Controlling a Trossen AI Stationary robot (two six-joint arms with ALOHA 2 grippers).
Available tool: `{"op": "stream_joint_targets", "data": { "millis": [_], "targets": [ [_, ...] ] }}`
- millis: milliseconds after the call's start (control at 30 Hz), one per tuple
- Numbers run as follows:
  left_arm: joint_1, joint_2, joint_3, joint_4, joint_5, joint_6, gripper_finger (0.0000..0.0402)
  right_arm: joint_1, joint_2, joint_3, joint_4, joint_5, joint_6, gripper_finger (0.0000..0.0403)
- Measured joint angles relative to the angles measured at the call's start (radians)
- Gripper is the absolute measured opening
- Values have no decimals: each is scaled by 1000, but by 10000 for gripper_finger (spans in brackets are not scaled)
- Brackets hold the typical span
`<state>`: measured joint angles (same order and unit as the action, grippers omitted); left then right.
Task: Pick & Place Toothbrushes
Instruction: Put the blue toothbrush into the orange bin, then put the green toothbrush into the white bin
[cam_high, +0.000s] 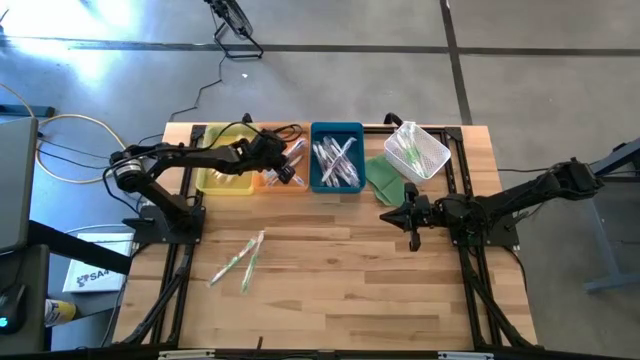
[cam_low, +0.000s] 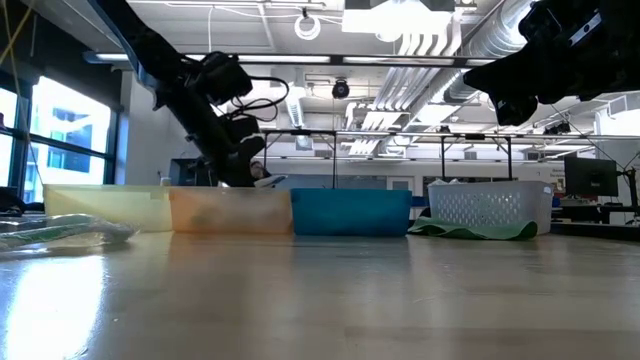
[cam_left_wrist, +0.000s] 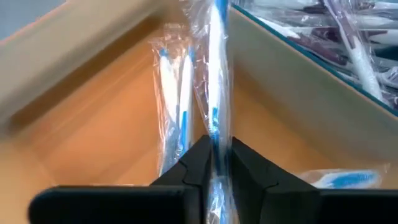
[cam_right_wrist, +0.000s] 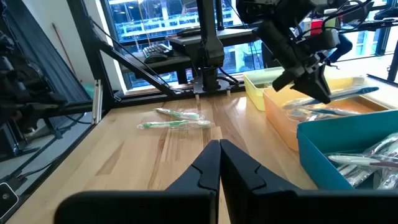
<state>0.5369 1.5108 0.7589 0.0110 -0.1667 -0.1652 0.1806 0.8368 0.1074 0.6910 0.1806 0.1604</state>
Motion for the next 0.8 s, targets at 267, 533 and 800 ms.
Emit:
{"op": "stream_joint_targets", "data": {
  "millis": [267,533,800],
  "targets": [
    [0,0,0,107,-1,3,133,0,0,0,0,0,0,2],
    [0,-3,0,162,26,38,167,0,0,0,0,0,0,2],
    [-5,-32,0,160,316,150,168,0,0,0,-1,-1,0,2]
  ]
}}
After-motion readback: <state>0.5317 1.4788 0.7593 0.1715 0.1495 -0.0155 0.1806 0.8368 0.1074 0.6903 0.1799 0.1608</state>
